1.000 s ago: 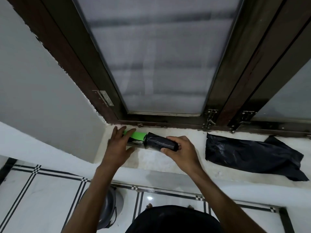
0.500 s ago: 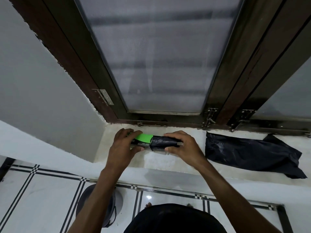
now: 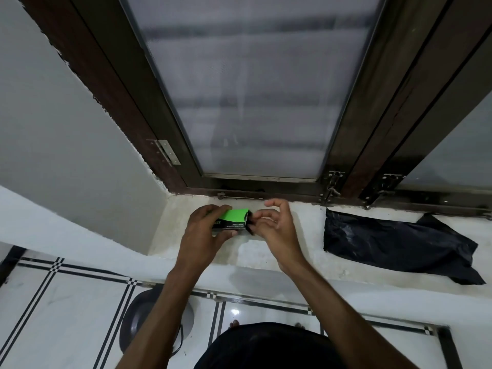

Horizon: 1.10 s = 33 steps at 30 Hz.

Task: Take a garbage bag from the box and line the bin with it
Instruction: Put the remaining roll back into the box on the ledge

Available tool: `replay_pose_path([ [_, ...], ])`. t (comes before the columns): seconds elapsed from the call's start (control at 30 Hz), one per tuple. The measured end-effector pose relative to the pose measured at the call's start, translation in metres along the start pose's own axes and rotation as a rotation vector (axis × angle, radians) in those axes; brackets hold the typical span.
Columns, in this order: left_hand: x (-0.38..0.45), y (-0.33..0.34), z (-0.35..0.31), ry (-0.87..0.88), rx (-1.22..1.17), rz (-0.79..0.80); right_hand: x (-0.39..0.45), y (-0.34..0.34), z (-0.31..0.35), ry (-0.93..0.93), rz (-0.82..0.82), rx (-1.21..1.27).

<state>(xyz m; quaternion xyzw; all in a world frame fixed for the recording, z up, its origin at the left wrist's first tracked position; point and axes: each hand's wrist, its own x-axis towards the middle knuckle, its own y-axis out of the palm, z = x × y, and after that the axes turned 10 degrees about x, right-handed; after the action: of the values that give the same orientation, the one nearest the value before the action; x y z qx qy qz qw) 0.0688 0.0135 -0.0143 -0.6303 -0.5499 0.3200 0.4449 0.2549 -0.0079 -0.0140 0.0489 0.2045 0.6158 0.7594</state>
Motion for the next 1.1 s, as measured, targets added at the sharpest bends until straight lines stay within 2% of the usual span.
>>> replay_pose_path([
  [0.07, 0.000, 0.004, -0.006, -0.012, 0.008, -0.004, -0.001, 0.007, 0.000, 0.011, 0.070, -0.043],
  [0.13, 0.001, 0.004, -0.004, -0.038, -0.021, -0.005, -0.004, 0.009, 0.001, -0.038, 0.057, -0.074],
  [0.23, 0.001, -0.001, 0.005, -0.050, -0.069, -0.004, -0.007, -0.001, -0.002, -0.151, -0.150, -0.184],
  [0.3, 0.001, -0.003, 0.008, -0.047, -0.117, -0.004, -0.004, -0.012, -0.004, -0.148, -0.225, -0.274],
  [0.37, 0.001, -0.003, 0.010, -0.046, -0.156, -0.004, -0.001, -0.022, -0.005, -0.043, -0.171, -0.281],
  [0.43, 0.002, -0.003, 0.010, -0.045, -0.186, -0.001, 0.001, -0.025, -0.001, 0.095, -0.097, -0.167],
  [0.5, 0.003, -0.002, 0.008, -0.033, -0.185, 0.005, 0.000, -0.024, 0.004, 0.159, -0.068, -0.054],
  [0.67, 0.001, -0.001, 0.005, -0.006, -0.127, 0.006, 0.002, -0.014, 0.012, 0.174, 0.051, 0.154],
  [0.77, -0.001, 0.000, 0.004, 0.000, -0.100, 0.006, 0.004, -0.012, 0.012, 0.148, 0.102, 0.060],
  [0.87, -0.002, 0.000, 0.005, 0.003, -0.092, 0.000, 0.005, -0.013, 0.009, 0.093, 0.075, -0.044],
  [0.97, -0.002, 0.000, 0.006, -0.011, -0.088, -0.014, 0.007, -0.011, 0.009, 0.066, 0.013, -0.059],
  [1.1, -0.004, -0.002, 0.002, -0.011, -0.054, -0.030, 0.006, -0.003, 0.009, 0.061, 0.009, -0.060],
])
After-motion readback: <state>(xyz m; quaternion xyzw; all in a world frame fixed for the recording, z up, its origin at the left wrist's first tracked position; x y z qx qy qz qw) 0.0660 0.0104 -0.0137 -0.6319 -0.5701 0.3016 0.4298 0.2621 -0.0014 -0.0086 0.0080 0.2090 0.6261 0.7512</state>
